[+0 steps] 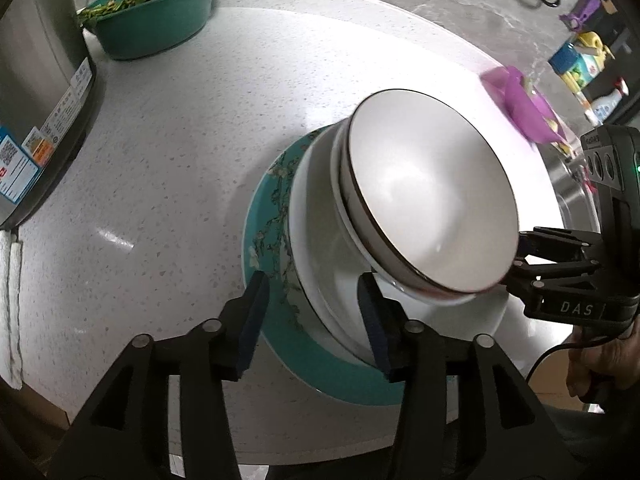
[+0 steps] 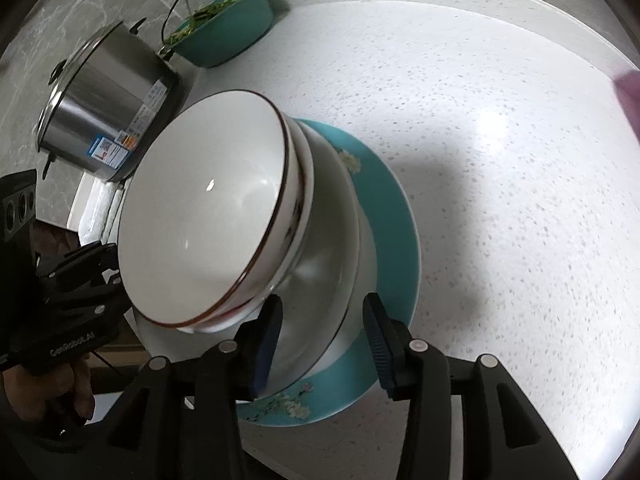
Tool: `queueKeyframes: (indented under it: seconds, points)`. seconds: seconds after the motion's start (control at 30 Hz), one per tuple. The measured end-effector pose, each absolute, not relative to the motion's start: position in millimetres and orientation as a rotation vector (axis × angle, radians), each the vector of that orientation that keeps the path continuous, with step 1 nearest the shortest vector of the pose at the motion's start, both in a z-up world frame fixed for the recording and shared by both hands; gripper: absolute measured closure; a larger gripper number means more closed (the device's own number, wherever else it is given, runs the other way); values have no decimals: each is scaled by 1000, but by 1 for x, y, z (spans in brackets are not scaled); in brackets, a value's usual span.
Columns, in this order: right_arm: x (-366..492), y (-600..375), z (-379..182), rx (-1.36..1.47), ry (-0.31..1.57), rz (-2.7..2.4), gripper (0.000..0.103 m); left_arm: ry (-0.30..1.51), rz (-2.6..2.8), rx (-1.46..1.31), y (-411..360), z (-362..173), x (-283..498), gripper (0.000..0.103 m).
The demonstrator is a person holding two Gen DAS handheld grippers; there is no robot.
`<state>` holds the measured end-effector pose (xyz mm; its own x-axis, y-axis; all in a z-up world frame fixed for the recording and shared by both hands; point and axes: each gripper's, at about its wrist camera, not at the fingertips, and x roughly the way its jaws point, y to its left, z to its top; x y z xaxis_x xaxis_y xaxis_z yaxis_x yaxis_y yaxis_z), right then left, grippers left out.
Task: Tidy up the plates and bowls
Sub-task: 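Open both grippers and pull them back from the stack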
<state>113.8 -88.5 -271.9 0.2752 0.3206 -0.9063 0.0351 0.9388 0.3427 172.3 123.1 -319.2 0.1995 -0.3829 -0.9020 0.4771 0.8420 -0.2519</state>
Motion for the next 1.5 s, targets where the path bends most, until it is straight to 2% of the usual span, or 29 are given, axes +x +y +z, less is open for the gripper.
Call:
queueKeyframes:
  seconds: [0.07, 0.1, 0.13, 0.17, 0.2, 0.23, 0.3, 0.67, 0.7, 0.73, 0.77, 0.97, 1.1, 1.5]
  points:
    - [110, -88, -269, 341, 1270, 181, 51, 1226, -627, 85, 123, -316, 171, 45]
    - [108, -89, -266, 348, 1261, 171, 48, 1221, -639, 85, 122, -314, 169, 35]
    - [105, -89, -264, 353, 1251, 163, 44, 1217, -640, 92, 121, -312, 167, 16]
    - [104, -88, -261, 357, 1243, 157, 41, 1213, -642, 97, 120, -310, 165, 9]
    - [101, -88, -257, 360, 1233, 155, 34, 1206, -652, 88, 120, -307, 163, 1]
    - [99, -88, -255, 352, 1226, 145, 25, 1192, -657, 73, 121, -304, 161, 1]
    - [92, -91, -250, 345, 1206, 138, 20, 1166, -646, 68, 122, -297, 159, 1]
    - [62, -113, -217, 369, 1070, 124, 18, 1066, -535, 93, 128, -260, 122, 0]
    - [55, -114, -211, 371, 1049, 124, 14, 1058, -527, 93, 129, -255, 117, 0]
    - [51, -115, -207, 367, 1034, 121, 3, 1047, -521, 87, 129, -249, 113, 0]
    - [45, -115, -202, 357, 1014, 117, 0, 1034, -516, 74, 130, -242, 106, 0]
    - [20, -112, -178, 295, 957, 106, 0, 974, -520, 76, 121, -207, 69, 0]
    - [11, -105, -167, 263, 945, 66, 0, 995, -459, 132, 116, -200, 59, 0]
    - [7, -69, -135, 264, 882, -102, 0, 980, -365, 237, 136, -188, 82, 0]
